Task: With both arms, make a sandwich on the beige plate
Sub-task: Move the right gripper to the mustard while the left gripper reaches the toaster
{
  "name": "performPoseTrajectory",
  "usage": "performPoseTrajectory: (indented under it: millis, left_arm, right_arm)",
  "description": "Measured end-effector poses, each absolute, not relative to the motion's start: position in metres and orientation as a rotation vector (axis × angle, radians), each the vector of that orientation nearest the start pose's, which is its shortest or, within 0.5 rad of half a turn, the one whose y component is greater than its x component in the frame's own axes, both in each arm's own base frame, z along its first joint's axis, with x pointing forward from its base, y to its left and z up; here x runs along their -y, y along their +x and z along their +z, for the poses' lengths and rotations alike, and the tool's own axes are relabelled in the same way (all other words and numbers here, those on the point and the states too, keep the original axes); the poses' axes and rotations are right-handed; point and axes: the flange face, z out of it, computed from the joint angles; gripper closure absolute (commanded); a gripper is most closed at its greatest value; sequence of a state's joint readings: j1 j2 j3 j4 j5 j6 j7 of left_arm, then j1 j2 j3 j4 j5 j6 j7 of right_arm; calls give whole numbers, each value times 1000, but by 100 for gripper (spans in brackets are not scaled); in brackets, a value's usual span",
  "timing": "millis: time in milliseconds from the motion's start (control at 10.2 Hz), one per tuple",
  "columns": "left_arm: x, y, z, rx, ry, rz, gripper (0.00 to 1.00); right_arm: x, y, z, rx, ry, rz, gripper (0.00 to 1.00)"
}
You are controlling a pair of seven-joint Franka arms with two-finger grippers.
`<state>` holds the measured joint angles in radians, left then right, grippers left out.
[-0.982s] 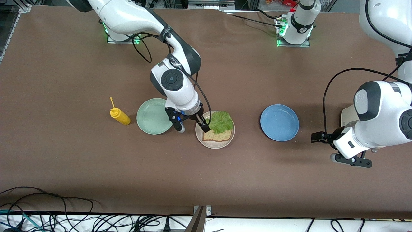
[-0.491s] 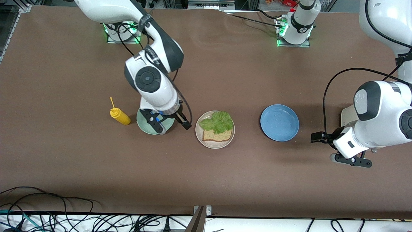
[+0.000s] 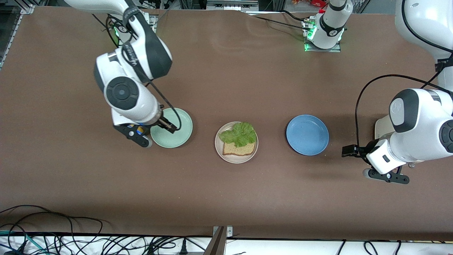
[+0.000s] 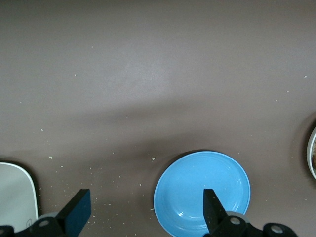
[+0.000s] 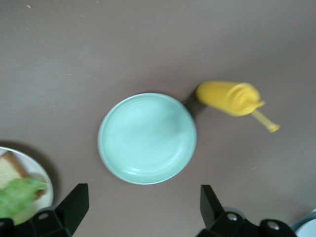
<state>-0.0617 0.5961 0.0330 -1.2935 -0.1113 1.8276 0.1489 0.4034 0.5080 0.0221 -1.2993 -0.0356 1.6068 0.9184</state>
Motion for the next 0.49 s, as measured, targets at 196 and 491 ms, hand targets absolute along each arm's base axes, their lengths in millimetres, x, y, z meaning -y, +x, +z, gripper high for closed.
performPoseTrajectory:
  millis: [196,491]
  left_arm:
    - [36,717,395,-253,-3210,89,0]
    - [30,717,400,-263,-3165,81,0]
  right_arm:
    - [-239,624,449,-620,-3236,274,0]
    - [-168,609,469,-269,-3273,335,0]
